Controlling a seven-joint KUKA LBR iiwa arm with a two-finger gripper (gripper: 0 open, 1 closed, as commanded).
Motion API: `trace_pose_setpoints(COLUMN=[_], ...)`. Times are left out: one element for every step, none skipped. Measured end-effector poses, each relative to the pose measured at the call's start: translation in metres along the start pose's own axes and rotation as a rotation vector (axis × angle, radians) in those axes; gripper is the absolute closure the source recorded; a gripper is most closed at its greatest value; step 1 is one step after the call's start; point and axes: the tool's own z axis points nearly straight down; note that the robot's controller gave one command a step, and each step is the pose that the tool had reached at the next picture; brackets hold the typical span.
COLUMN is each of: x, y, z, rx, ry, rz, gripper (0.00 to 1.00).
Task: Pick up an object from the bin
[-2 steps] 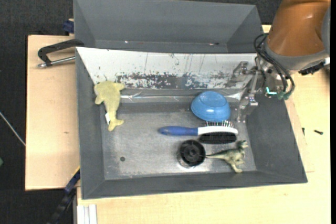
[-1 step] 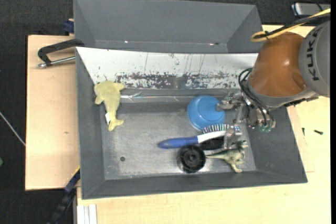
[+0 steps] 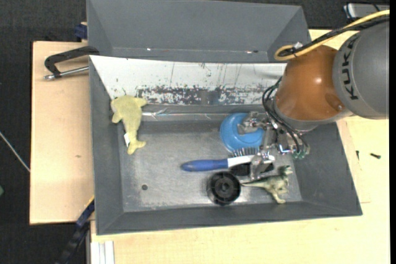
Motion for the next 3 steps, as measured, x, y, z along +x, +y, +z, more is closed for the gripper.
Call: trace_pose_setpoints(x=[0.003,0.002,0.017], y=[0.005,0.005,-0.003], z=[0.001,0.0,-0.179], rx=[0.001,0.001,-0.002], ry=[-0.006,-0.009,0.019], rz=[-0.176,-0.175,-0.1], gripper=[0.0,1.0,1.0])
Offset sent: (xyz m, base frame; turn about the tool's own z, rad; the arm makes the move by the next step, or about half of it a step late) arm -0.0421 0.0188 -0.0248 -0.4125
